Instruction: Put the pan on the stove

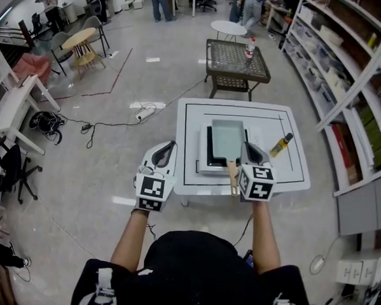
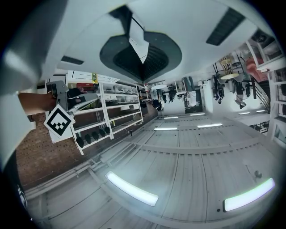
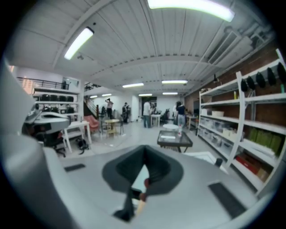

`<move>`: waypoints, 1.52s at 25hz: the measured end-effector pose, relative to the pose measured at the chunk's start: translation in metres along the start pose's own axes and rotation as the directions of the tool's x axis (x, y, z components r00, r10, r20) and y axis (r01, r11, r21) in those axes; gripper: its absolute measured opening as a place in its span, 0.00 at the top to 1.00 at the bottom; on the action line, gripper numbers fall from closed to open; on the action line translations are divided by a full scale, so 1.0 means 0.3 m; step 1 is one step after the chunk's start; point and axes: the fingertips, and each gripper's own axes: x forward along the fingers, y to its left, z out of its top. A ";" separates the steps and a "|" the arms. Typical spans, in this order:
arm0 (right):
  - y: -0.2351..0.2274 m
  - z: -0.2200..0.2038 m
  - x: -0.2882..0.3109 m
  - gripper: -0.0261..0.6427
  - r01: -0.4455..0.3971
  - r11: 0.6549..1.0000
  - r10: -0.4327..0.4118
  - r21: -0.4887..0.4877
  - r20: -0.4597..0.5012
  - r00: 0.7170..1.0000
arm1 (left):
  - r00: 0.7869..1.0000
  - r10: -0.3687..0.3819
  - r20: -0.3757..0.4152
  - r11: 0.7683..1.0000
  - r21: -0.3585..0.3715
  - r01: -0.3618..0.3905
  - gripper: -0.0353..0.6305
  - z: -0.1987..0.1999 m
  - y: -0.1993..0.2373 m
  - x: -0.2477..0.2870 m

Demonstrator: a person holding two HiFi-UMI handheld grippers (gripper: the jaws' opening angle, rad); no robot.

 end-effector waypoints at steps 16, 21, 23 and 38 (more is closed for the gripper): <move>-0.007 0.112 -0.128 0.91 0.015 1.000 -0.020 0.025 0.205 0.979 | 0.997 -0.002 0.078 1.000 -0.023 0.004 0.91 0.104 -0.018 -0.033; -0.006 0.106 -0.136 0.91 0.017 1.000 -0.020 0.017 0.195 0.981 | 0.997 -0.004 0.079 1.000 -0.022 0.006 0.91 0.107 -0.023 -0.041; -0.004 0.103 -0.138 0.91 0.016 1.000 -0.019 0.015 0.191 0.982 | 0.997 -0.006 0.079 1.000 -0.021 0.007 0.91 0.108 -0.024 -0.041; -0.016 0.058 -0.128 0.91 0.011 1.000 -0.013 0.013 0.138 0.990 | 0.998 -0.006 0.070 1.000 -0.023 0.007 0.91 0.102 -0.036 -0.029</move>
